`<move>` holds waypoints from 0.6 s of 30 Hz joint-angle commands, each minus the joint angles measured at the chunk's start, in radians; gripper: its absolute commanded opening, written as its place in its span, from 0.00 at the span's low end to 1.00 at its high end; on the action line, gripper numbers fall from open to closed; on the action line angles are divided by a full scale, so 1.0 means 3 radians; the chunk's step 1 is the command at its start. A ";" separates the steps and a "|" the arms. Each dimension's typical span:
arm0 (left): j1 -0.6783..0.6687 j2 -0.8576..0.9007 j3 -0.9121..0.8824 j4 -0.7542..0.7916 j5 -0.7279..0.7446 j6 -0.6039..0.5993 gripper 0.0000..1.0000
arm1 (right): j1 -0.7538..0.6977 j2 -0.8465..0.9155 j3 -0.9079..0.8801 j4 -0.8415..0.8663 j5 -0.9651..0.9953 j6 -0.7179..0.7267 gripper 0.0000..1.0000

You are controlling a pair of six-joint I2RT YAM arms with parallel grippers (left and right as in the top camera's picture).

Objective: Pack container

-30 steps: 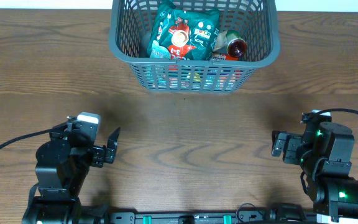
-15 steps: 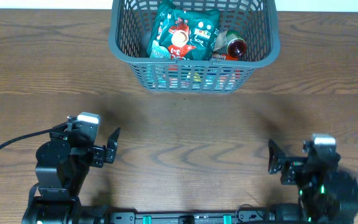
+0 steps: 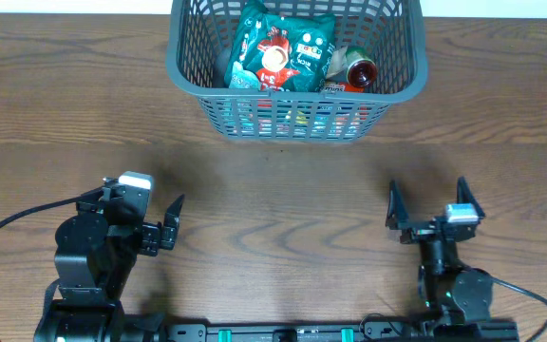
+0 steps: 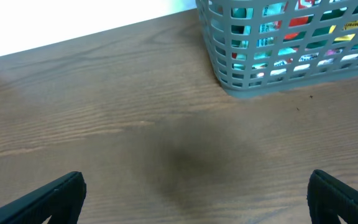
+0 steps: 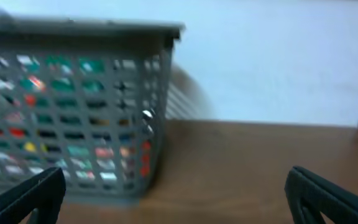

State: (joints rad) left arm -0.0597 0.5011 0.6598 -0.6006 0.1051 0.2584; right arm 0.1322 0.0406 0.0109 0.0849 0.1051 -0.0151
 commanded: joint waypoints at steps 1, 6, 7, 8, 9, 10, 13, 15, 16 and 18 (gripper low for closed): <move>0.0005 -0.0022 -0.0004 0.0008 0.0023 -0.0020 0.99 | 0.0038 -0.0121 -0.0019 -0.0183 0.0228 -0.0114 0.99; 0.0005 -0.0022 -0.0004 0.0008 0.0023 -0.0020 0.99 | 0.0039 -0.0120 -0.0018 -0.0500 0.0144 -0.0131 0.99; 0.0005 -0.0022 -0.0005 0.0008 0.0023 -0.0020 0.99 | 0.0038 -0.0120 -0.0018 -0.0500 0.0142 -0.0128 0.99; 0.0005 -0.0022 -0.0005 0.0008 0.0023 -0.0020 0.99 | 0.0038 -0.0120 -0.0018 -0.0500 0.0132 -0.0128 0.99; 0.0005 -0.0022 -0.0004 0.0008 0.0023 -0.0020 0.99 | 0.0038 -0.0120 -0.0018 -0.0501 0.0109 -0.0130 0.99; 0.0005 -0.0022 -0.0004 0.0008 0.0023 -0.0020 0.99 | 0.0038 -0.0120 -0.0018 -0.0504 0.0081 -0.0130 0.99; 0.0005 -0.0022 -0.0004 0.0008 0.0023 -0.0020 0.99 | 0.0025 -0.0120 -0.0018 -0.0509 0.0062 -0.0128 0.99; 0.0005 -0.0022 -0.0004 0.0008 0.0023 -0.0020 0.99 | 0.0005 -0.0117 -0.0018 -0.0495 0.0064 -0.0128 0.99; 0.0005 -0.0022 -0.0004 0.0008 0.0023 -0.0020 0.99 | 0.0006 -0.0117 -0.0018 -0.0495 0.0064 -0.0128 0.99; 0.0005 -0.0022 -0.0004 0.0008 0.0023 -0.0020 0.99 | 0.0008 -0.0117 -0.0018 -0.0495 0.0062 -0.0128 0.99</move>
State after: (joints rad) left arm -0.0597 0.5011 0.6598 -0.6006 0.1051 0.2584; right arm 0.1349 0.0128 0.0071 -0.0582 0.1295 -0.0380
